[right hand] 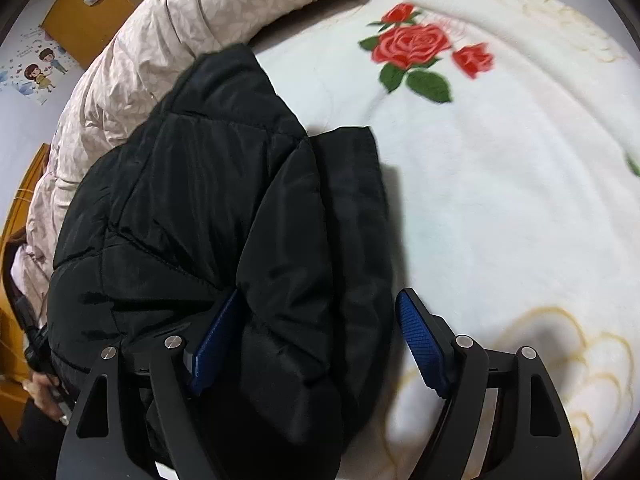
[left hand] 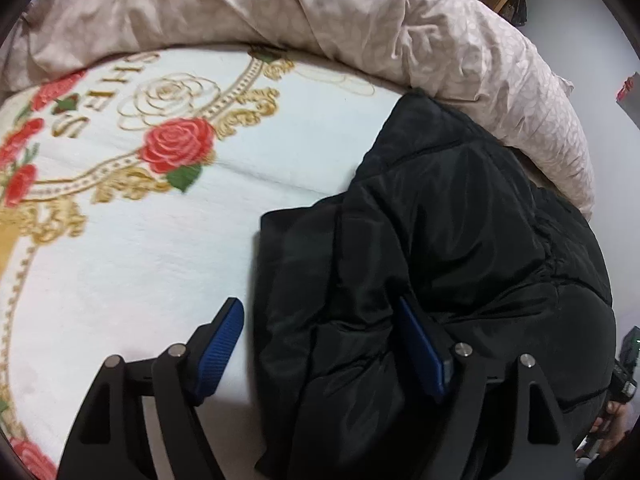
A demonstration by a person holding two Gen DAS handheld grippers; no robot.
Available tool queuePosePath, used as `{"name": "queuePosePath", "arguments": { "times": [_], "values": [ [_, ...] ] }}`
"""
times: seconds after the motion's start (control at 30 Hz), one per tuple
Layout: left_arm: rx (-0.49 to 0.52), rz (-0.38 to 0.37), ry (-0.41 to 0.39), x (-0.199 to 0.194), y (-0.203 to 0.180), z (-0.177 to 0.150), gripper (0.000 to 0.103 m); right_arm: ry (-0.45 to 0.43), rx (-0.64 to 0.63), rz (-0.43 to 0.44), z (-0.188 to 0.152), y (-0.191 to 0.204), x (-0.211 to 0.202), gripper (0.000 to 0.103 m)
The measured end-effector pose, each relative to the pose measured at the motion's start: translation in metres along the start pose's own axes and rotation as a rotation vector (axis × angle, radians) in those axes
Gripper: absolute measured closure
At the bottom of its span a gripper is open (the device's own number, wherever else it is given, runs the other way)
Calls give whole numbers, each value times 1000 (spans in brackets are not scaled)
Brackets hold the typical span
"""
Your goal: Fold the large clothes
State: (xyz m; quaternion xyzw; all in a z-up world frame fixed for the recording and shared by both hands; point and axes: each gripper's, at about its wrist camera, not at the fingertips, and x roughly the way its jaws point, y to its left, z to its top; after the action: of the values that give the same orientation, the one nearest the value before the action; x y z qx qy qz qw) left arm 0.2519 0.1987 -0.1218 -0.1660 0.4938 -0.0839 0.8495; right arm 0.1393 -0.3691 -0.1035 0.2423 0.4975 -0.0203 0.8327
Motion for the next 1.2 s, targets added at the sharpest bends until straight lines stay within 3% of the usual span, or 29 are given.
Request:
{"name": "queuePosePath", "arguments": {
  "times": [0.27, 0.43, 0.5, 0.53, 0.6, 0.67, 0.77, 0.83, 1.07, 1.2],
  "values": [
    [-63, -105, 37, 9, 7, -6, 20, 58, -14, 72, 16, 3, 23, 22],
    [-35, -132, 35, 15, 3, -9, 18, 76, 0, 132, 9, -4, 26, 22],
    [5, -119, 47, 19, -4, -4, 18, 87, -32, 126, 17, 3, 31, 26],
    [21, -115, 57, 21, -8, -2, 18, 92, -38, 131, 20, 6, 34, 34],
    [37, -126, 65, 22, -11, 0, 25, 98, -37, 152, 23, 9, 36, 45],
    [37, -153, 70, 18, -14, 0, 44, 92, -37, 165, 24, 13, 35, 58],
    [58, -132, 62, 5, -24, 2, 65, 72, -44, 161, 22, 21, 27, 70],
    [59, -119, 47, -8, -26, 3, 71, 58, -36, 162, 21, 24, 18, 75],
    [63, -151, -71, -87, -41, -3, 77, -30, -71, 186, 10, 34, -49, 79],
    [64, -161, -90, -114, -45, -18, 77, -52, -85, 196, -4, 34, -76, 79]
  ]
}}
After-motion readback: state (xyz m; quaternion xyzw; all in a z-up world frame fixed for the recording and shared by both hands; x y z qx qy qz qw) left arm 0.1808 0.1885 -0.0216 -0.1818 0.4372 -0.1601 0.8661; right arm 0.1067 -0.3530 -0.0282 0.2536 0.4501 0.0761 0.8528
